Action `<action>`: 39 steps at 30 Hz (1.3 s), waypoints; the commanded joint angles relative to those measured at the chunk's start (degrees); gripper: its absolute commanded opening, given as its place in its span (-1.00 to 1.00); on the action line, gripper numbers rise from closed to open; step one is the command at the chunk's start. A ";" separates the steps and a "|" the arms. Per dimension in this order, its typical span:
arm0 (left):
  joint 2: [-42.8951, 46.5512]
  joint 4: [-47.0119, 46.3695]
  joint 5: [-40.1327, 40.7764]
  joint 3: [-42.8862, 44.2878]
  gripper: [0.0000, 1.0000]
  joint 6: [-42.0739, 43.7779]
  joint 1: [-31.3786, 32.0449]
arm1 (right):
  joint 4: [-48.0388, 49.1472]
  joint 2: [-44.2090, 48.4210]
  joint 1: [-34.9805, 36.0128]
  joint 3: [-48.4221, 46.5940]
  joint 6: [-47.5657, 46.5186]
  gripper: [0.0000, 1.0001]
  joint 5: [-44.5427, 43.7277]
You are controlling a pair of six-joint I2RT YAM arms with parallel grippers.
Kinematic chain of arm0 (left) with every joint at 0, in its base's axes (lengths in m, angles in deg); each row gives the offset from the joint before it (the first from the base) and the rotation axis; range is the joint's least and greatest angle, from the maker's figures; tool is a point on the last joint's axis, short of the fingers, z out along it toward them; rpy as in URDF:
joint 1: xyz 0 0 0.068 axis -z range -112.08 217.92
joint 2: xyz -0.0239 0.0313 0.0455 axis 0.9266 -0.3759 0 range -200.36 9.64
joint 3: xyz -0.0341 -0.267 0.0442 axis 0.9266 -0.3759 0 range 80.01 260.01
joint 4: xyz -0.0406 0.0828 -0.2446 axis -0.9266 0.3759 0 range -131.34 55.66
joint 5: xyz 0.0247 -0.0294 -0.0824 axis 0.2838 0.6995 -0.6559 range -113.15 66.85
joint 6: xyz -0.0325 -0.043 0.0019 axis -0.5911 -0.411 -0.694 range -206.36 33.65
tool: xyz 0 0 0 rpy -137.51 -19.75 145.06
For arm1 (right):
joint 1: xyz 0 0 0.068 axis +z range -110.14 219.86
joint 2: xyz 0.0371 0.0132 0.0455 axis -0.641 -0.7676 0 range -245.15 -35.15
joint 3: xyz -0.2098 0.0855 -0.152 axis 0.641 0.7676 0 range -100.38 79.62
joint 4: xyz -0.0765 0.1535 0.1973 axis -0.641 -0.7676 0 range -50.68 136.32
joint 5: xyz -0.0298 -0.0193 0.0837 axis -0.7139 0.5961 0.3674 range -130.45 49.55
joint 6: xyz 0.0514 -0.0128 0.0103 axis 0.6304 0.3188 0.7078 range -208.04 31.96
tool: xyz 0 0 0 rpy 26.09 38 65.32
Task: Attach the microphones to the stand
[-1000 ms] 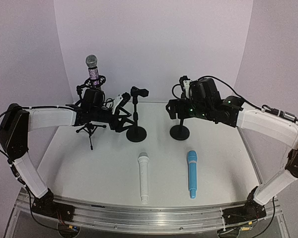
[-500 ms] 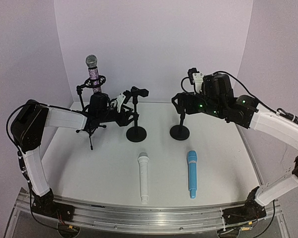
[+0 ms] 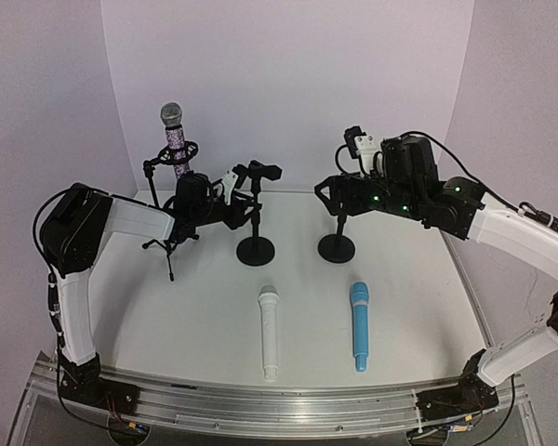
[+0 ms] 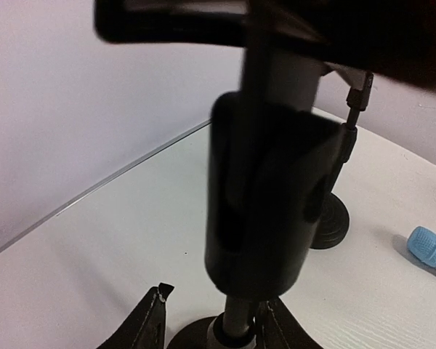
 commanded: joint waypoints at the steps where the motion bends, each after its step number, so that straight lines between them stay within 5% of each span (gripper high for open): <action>1: -1.23 -4.14 -2.81 1.86 -0.27 -1.06 -1.13 | 1.87 0.16 -0.06 -2.01 -0.63 0.82 1.99; 11: -1.44 -8.20 -12.75 0.52 -0.99 -1.42 -1.81 | 1.86 0.89 -0.01 -2.37 -0.63 0.81 1.96; 15: 2.84 -9.65 -14.91 -4.07 -1.00 -2.25 -1.90 | 1.90 1.76 0.01 -2.07 -0.09 0.80 1.91; 28: 27.31 -5.38 -4.04 -25.35 -1.00 -6.42 -2.06 | 2.01 -2.85 0.61 -5.26 4.03 0.70 9.19; 39: 46.84 -3.58 -1.50 -44.34 -1.00 -11.71 -0.33 | -4.88 -7.92 5.79 -5.44 17.59 0.62 -2.23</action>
